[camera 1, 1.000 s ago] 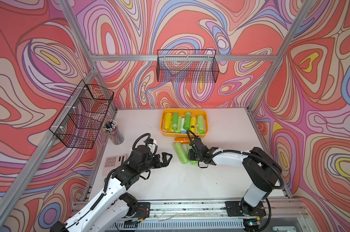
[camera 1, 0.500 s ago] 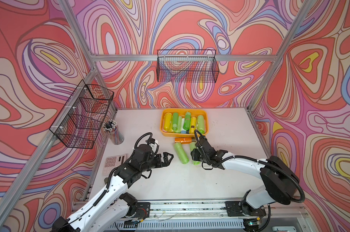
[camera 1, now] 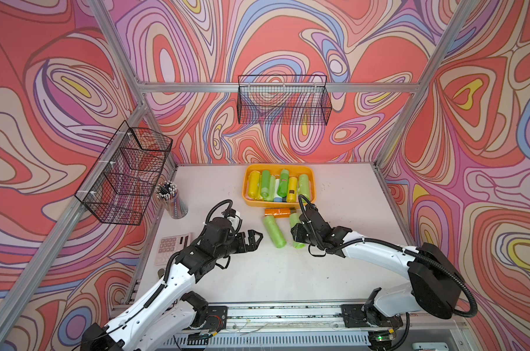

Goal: Put the roll of trash bags into the storage box
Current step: Pick up the roll of trash bags from the center of the board, then place the roll of trash bags in the storage box.

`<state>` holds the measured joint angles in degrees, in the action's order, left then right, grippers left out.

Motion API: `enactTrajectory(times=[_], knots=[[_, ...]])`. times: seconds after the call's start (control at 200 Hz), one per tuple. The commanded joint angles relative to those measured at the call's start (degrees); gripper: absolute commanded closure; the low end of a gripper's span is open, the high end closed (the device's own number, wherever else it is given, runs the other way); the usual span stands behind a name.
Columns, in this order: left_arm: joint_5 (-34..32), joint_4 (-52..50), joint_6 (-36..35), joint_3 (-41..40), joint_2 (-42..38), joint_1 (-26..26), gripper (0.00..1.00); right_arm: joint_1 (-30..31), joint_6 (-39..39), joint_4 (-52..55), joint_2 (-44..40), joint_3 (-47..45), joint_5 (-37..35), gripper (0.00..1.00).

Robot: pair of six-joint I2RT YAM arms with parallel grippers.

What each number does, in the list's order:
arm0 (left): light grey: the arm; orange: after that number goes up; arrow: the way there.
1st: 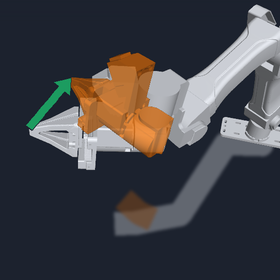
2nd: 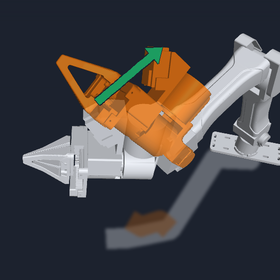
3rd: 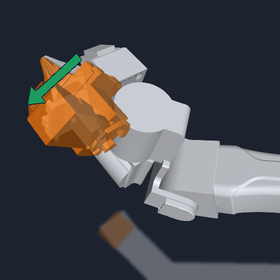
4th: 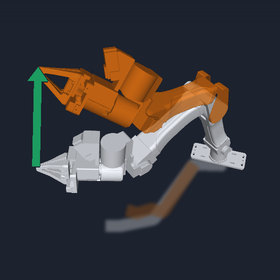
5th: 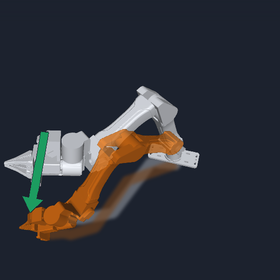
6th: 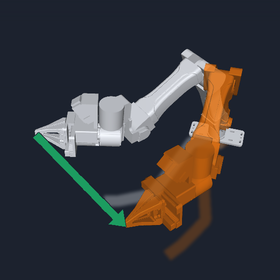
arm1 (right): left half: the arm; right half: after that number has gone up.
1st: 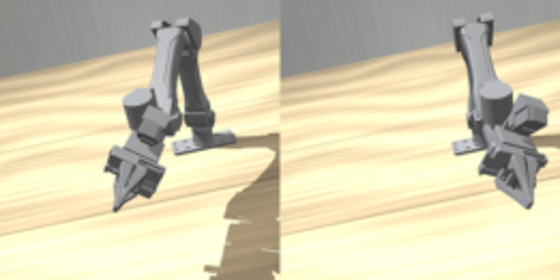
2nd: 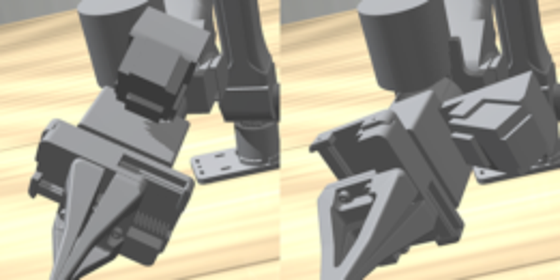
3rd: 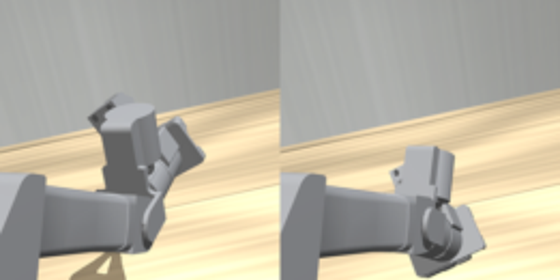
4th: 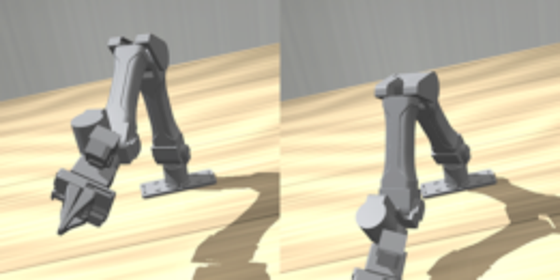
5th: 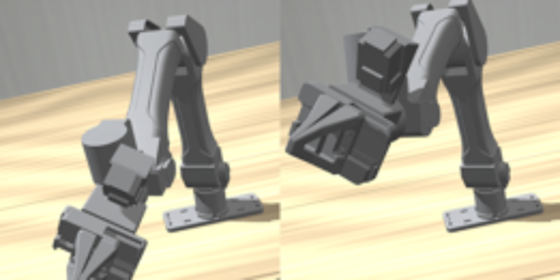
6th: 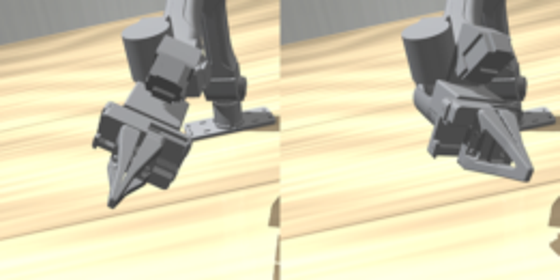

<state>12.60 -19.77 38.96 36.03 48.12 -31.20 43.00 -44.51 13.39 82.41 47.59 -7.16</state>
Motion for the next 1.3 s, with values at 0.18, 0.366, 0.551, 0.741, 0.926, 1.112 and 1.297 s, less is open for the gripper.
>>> enactTrajectory(times=[0.18, 0.366, 0.551, 0.741, 0.926, 1.112, 1.297], knots=[[-4.6, -1.9, -3.7, 5.1, -3.0, -0.3, 0.00, 0.4, -2.1, 3.0, -3.7, 7.0, -2.0, 0.71], [-4.1, -2.7, -3.4, 6.9, -2.2, -0.3, 0.00, 0.4, -3.1, 3.4, -3.5, 9.9, -2.1, 0.71], [-2.1, -2.3, -2.8, 8.6, -1.8, -0.3, 0.00, 0.4, -1.6, 6.5, -0.3, 15.8, -3.3, 0.72], [-2.9, -3.5, -3.6, 11.4, -1.8, -0.3, 0.00, 0.4, 0.1, 5.9, 4.9, 22.3, -3.7, 0.74], [-4.7, -4.1, -4.9, 12.6, -1.7, -0.3, 0.00, 0.3, 2.2, 7.5, 11.4, 30.2, -3.7, 0.76], [-6.0, -2.5, -4.7, 12.3, -1.2, -0.3, 0.00, 0.2, 4.5, 10.0, 16.8, 37.4, -4.6, 0.76], [-8.1, -2.5, -4.7, 12.4, -0.9, -0.3, 0.00, -0.4, 5.9, 11.3, 21.1, 42.6, -4.8, 0.76]])
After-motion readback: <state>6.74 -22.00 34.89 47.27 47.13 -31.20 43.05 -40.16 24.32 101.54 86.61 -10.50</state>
